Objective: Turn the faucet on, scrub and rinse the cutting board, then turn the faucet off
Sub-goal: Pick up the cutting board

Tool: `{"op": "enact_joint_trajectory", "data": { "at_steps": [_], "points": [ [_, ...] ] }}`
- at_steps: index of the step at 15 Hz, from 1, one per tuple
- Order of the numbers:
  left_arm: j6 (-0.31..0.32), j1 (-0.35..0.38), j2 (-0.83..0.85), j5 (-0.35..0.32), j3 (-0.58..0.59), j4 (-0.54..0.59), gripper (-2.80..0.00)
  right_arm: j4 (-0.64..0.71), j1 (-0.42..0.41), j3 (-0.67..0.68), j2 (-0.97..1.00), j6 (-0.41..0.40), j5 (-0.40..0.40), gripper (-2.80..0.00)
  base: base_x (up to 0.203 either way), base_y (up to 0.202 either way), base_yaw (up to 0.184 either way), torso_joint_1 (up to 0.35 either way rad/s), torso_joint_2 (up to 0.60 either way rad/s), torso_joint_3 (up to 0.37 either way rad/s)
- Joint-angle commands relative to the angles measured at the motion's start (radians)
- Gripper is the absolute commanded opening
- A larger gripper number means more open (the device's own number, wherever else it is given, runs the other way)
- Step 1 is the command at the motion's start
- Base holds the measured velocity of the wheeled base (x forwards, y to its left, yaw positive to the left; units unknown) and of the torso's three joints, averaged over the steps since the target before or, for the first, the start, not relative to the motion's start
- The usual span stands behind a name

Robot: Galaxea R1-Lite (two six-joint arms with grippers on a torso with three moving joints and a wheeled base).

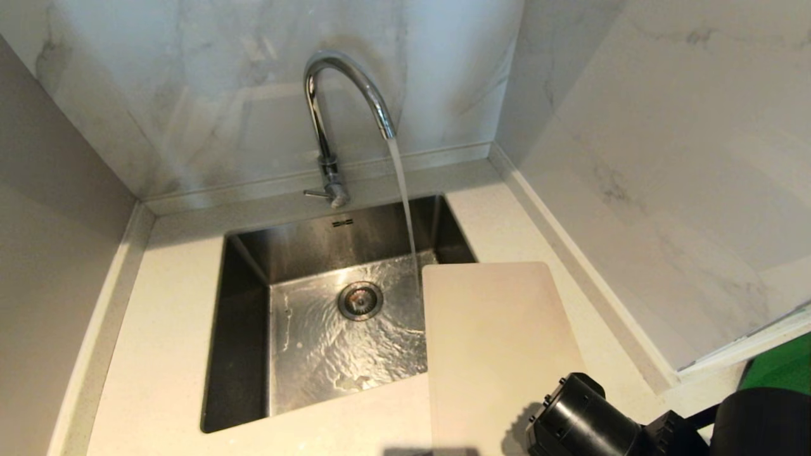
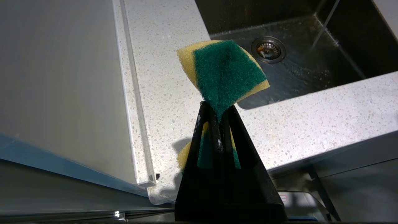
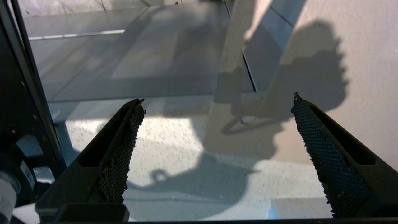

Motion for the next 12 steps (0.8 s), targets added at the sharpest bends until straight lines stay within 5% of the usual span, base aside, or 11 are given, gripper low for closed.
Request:
{"op": "enact_joint_trajectory", "data": {
  "at_steps": [1, 3, 12],
  "points": [
    [-0.001, 0.0, 0.0, 0.001, 0.0, 0.0, -2.8, -0.085, 0.018, 0.054, 0.029, 0.002, 0.005, 0.0, 0.0, 0.0, 0.0, 0.0, 0.0, 0.0],
    [-0.001, 0.0, 0.0, 0.001, 0.0, 0.0, -2.8, -0.18, 0.018, 0.099, 0.069, 0.003, 0.01, 0.0, 0.0, 0.0, 0.0, 0.0, 0.0, 0.0],
    [-0.001, 0.0, 0.0, 0.0, 0.0, 0.0, -2.8, -0.225, 0.018, 0.123, 0.126, 0.036, 0.036, 0.0, 0.0, 0.0, 0.0, 0.0, 0.0, 0.0]
  ]
}}
